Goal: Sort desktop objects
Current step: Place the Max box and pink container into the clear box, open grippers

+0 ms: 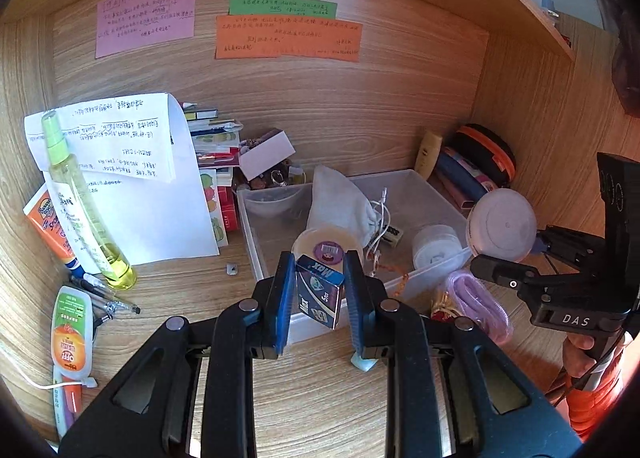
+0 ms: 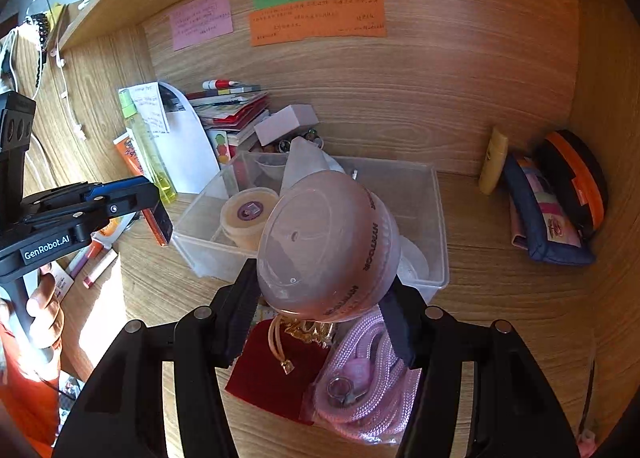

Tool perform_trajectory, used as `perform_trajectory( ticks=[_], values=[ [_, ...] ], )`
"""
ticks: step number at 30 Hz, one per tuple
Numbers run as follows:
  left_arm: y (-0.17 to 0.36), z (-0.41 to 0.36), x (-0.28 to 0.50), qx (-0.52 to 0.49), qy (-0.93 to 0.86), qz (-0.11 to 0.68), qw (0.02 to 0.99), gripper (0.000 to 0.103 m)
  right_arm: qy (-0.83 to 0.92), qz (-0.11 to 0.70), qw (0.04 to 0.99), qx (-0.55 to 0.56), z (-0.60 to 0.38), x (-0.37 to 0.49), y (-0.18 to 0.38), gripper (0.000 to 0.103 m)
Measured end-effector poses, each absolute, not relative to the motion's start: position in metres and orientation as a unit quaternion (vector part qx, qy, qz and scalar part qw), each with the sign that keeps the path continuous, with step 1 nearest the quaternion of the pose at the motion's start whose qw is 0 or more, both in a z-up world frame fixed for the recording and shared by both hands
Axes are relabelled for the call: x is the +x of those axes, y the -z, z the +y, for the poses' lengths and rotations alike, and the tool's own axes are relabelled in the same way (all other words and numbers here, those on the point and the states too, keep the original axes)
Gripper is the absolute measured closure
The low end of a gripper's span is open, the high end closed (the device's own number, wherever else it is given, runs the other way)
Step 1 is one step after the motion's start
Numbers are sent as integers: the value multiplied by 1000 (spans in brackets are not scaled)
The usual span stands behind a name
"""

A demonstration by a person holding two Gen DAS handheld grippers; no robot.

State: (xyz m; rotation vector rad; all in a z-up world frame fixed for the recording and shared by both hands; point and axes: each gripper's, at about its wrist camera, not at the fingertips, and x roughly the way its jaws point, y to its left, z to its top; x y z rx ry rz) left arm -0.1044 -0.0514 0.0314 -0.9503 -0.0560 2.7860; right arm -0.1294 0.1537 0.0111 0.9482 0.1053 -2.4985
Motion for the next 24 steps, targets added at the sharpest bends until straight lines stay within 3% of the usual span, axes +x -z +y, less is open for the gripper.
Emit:
perform_trajectory(
  ticks=[24],
  values=[
    [13, -67, -156, -368, -921, -35, 122, 79, 882, 73, 233, 403, 106, -203, 27, 50]
  ],
)
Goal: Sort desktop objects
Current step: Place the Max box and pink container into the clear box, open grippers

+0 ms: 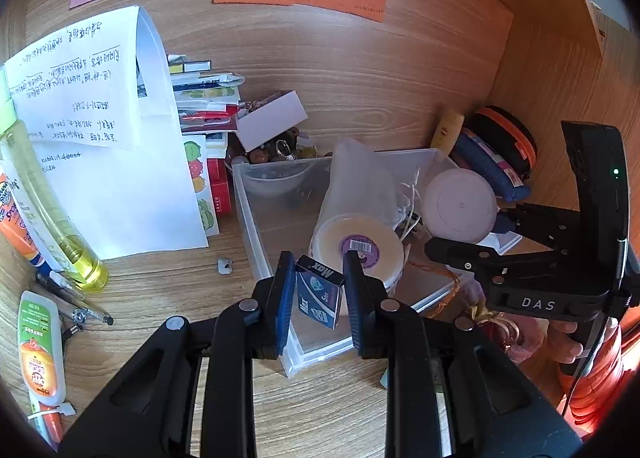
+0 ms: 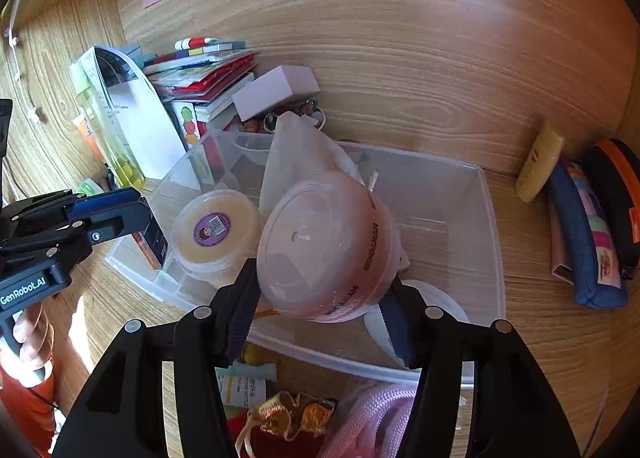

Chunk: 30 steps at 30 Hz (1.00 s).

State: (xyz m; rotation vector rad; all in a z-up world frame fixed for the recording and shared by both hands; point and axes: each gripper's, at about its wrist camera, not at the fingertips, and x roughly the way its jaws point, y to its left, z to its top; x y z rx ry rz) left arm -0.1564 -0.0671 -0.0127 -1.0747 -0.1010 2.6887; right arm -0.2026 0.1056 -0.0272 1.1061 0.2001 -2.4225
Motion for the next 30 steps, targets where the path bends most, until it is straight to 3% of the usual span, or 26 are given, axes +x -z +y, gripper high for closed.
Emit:
perform_trajectory(
  ticks=[16, 24, 26, 30],
  values=[
    [22, -66, -162, -383, -915, -25, 121, 79, 871, 86, 238, 421, 96, -209, 39, 49],
    [16, -61, -156, -378, -918, -20, 117, 79, 886, 112, 219, 393, 92, -197, 27, 34],
    [14, -60, -154, -376, -919, -20, 115, 79, 888, 111, 218, 389, 94, -194, 24, 26],
    [7, -58, -145, -370, -923, -19, 109, 65, 894, 111, 211, 379, 102, -189, 18, 24]
  ],
)
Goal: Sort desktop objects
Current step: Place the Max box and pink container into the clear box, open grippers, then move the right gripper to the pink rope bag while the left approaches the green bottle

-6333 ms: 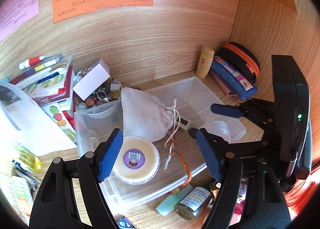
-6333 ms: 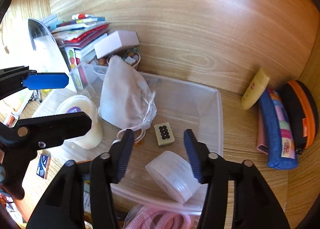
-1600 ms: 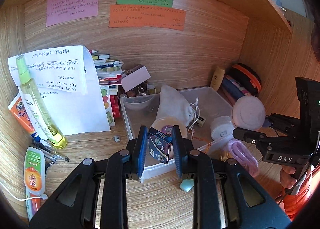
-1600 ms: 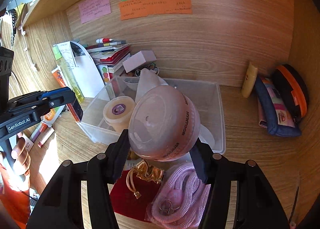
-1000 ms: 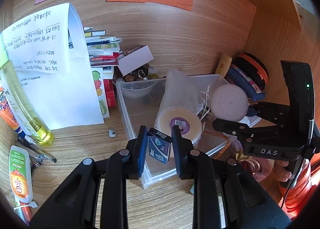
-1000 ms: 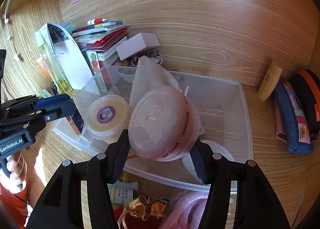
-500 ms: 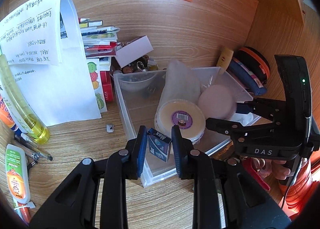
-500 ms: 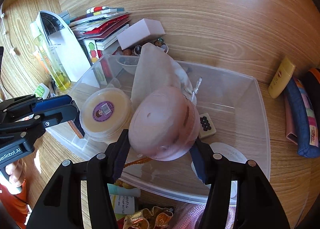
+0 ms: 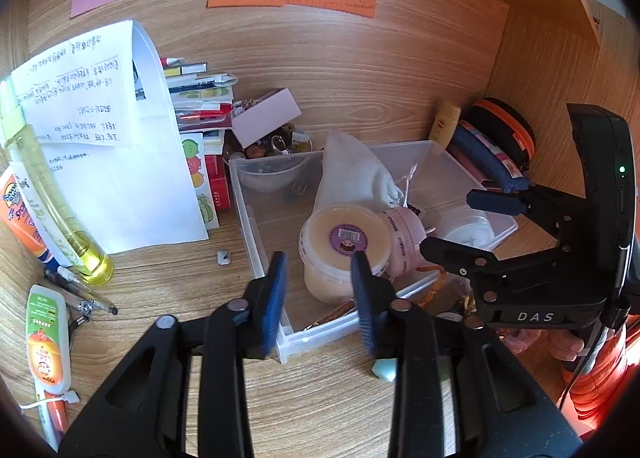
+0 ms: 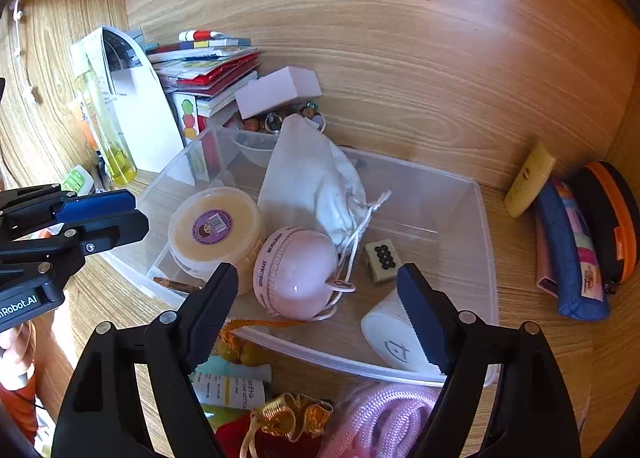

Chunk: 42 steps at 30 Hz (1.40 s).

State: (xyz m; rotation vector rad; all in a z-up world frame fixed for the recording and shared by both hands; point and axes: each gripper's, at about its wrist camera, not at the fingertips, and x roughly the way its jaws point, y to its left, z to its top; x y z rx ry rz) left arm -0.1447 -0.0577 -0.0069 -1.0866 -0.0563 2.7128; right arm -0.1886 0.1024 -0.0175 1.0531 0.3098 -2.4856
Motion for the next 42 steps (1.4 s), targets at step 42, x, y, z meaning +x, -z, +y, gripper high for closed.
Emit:
perform_trajectory(
  ticks=[42],
  values=[
    [63, 16, -99, -443, -887, 33, 124, 44, 882, 95, 168, 430, 230, -139, 61, 16]
  ],
)
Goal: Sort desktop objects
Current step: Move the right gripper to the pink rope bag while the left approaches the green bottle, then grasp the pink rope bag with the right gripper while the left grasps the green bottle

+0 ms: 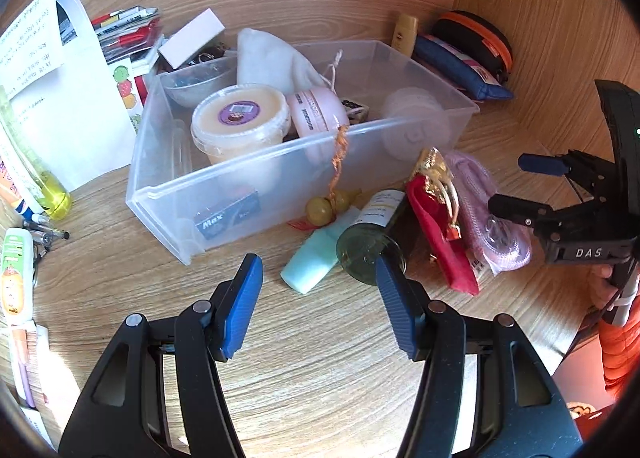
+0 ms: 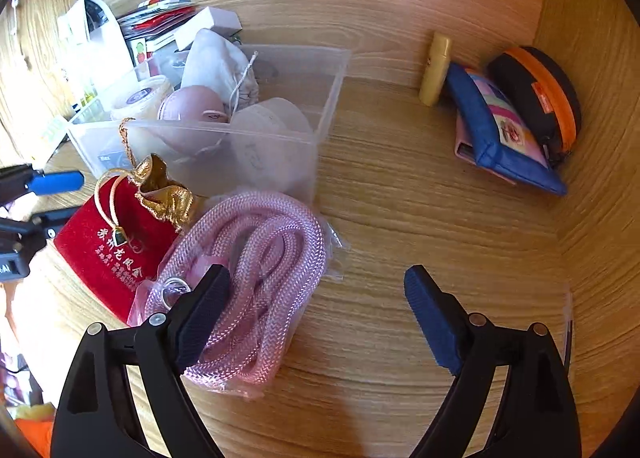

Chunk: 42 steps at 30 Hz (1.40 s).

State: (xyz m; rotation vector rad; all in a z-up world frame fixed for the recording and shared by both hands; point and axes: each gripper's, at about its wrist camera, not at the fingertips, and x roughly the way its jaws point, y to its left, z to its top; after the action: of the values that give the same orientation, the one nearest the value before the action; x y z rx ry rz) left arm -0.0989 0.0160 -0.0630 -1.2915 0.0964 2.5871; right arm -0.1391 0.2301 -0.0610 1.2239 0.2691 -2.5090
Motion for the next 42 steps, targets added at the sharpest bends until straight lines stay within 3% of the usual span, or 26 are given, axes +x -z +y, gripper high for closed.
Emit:
perform_trajectory(
  ticks=[8, 22, 37, 42],
  values=[
    [64, 31, -93, -443, -882, 40, 157, 43, 881, 52, 208, 423, 219, -132, 48, 16],
    [71, 56, -86, -443, -877, 63, 176, 43, 877, 115, 169, 434, 222, -132, 69, 15],
    [83, 70, -123, -440, -877, 89, 172, 43, 863, 69, 181, 467, 236, -154, 75, 14],
    [86, 72, -130, -442, -875, 88, 177, 43, 857, 94, 166, 478, 224, -166, 88, 13]
  ],
)
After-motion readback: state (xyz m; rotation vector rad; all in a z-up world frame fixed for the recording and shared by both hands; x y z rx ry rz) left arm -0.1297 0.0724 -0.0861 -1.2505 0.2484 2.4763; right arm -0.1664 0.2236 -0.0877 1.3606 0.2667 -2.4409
